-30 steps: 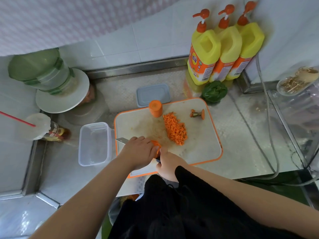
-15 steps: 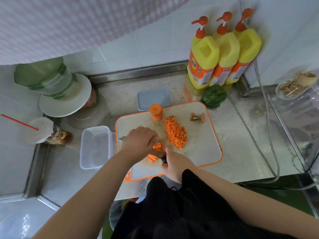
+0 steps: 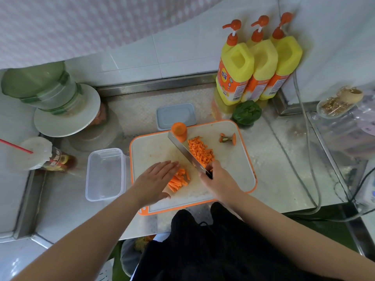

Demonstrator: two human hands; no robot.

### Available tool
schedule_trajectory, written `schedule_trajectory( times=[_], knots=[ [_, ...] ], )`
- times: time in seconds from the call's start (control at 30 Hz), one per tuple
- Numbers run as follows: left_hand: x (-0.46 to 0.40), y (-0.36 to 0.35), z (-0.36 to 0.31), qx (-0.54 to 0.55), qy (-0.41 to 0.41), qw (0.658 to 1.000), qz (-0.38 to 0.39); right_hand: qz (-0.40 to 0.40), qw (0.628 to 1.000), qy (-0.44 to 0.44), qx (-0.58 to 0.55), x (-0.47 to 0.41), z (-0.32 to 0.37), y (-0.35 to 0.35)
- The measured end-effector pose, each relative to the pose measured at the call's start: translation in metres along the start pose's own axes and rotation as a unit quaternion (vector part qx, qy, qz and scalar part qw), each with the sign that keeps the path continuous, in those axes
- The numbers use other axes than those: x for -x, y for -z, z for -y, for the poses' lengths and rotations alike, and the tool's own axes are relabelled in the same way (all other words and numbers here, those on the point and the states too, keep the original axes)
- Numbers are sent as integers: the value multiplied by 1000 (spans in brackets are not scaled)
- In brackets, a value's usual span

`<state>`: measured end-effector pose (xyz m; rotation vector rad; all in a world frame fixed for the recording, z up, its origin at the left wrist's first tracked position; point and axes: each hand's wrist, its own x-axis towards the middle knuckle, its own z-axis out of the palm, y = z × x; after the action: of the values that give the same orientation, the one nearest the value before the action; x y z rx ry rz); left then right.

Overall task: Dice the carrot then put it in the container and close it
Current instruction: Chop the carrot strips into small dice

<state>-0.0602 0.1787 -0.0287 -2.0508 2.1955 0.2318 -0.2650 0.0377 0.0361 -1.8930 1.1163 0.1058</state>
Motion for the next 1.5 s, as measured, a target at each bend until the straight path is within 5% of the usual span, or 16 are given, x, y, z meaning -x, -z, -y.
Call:
schedule_trajectory(
  times=[0.23, 0.5, 0.63, 0.8, 1.07, 1.3, 1.5],
  knots=[
    [-41, -6, 18, -32, -137, 985, 101, -24, 999, -6, 29, -3, -2, -1],
    [-38, -37, 23, -71, -186, 979, -48, -30, 999, -7, 36, -8, -4, -2],
    [-26, -51, 13, -36, -135, 984, -107, -20, 999, -13, 44, -9, -3, -2],
    [-15, -48, -21, -9, 23, 991, -131, -10, 999, -6, 37, -11, -5, -4],
    [-31, -22, -84, 110, 356, 928, -8, -2, 999, 0, 33, -14, 0, -10],
    [-21, -26, -78, 112, 368, 922, -44, 21, 999, -3, 47, -11, -6, -11],
    [-10, -25, -72, 252, 325, 905, -113, 54, 995, -32, 83, -9, -10, -19]
  ],
)
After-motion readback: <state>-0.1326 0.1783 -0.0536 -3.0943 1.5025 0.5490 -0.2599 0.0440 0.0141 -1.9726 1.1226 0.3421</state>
